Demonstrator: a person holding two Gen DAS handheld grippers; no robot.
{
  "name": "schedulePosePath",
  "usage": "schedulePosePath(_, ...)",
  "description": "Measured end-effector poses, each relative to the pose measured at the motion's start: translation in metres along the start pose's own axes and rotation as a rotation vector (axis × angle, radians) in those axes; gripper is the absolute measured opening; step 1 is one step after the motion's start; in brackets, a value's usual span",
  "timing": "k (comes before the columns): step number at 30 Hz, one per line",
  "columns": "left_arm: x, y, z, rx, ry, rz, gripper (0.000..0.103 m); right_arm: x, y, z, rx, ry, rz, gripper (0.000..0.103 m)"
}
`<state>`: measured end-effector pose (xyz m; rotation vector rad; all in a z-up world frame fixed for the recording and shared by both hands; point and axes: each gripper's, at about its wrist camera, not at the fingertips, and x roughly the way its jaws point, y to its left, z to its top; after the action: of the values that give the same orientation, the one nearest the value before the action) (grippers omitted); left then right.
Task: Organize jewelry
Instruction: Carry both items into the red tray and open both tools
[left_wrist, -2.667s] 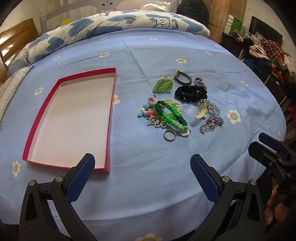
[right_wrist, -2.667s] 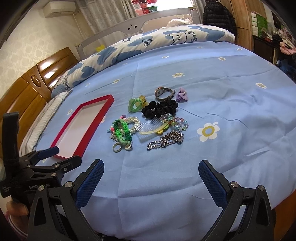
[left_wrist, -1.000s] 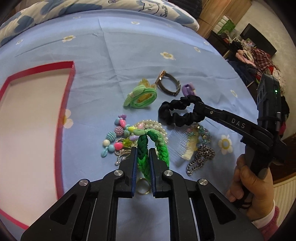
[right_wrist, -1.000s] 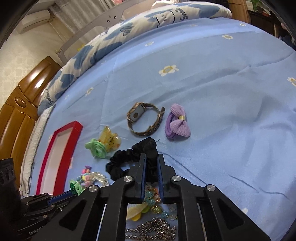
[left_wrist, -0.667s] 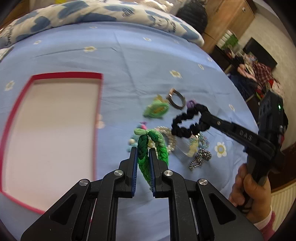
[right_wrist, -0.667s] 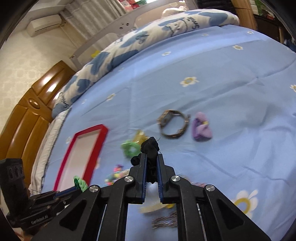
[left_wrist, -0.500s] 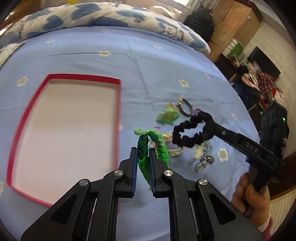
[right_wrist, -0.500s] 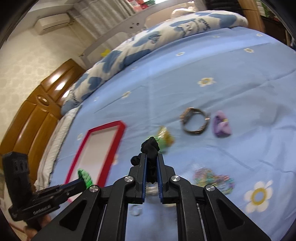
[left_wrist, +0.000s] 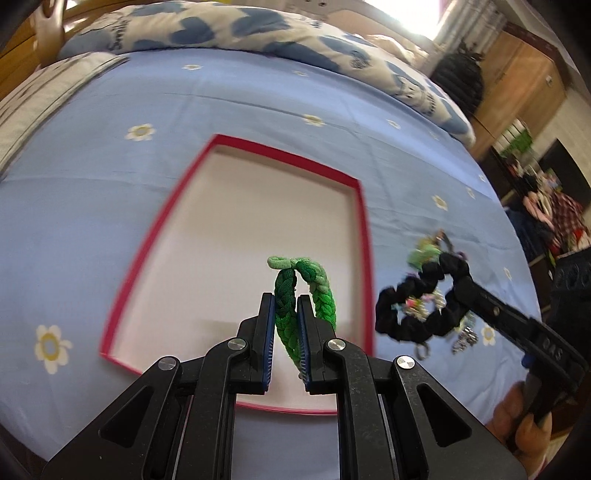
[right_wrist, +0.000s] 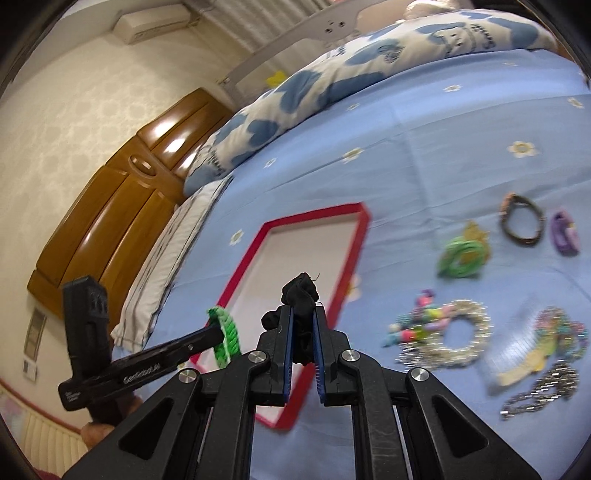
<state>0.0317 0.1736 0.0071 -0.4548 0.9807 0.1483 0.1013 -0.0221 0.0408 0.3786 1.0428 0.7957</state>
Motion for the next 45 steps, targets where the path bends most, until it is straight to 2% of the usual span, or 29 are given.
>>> schedulePosePath(10,0.017,0.039,0.004,-0.04,0.025,0.059,0.01,0.059,0.028,-0.019,-0.042,0.121,0.031,0.009)
schedulePosePath(19,0.043,0.052,-0.003,-0.059,0.082,0.097,0.011,0.089,0.029,-0.032,-0.106,0.216,-0.044,0.01)
schedulePosePath(23,0.05,0.056,-0.005,-0.072,0.105,0.112,0.014,0.098,0.03,-0.036,-0.137,0.241,-0.082,0.015)
schedulePosePath(26,0.049,0.057,-0.005,-0.074,0.108,0.114,0.017,0.1,0.03,-0.036,-0.141,0.243,-0.089,0.017)
schedulePosePath(27,0.049,0.056,-0.005,-0.071,0.108,0.121,0.024,0.1,0.03,-0.036,-0.142,0.242,-0.089,0.017)
schedulePosePath(30,0.043,0.055,-0.005,-0.068,0.095,0.124,0.04,0.1,0.033,-0.034,-0.151,0.236,-0.085,0.027)
schedulePosePath(31,0.042,0.055,-0.005,-0.067,0.091,0.126,0.041,0.098,0.033,-0.034,-0.151,0.234,-0.076,0.033)
schedulePosePath(34,0.033,0.054,-0.004,-0.067,0.078,0.127,0.041,0.092,0.034,-0.033,-0.157,0.22,-0.084,0.038)
schedulePosePath(40,0.016,0.045,0.0,-0.058,0.056,0.11,0.044,0.067,0.025,-0.03,-0.111,0.171,-0.081,0.039)
schedulePosePath(45,0.01,0.023,0.0,-0.021,0.047,0.084,0.045,0.034,0.004,-0.028,-0.058,0.117,-0.108,0.044)
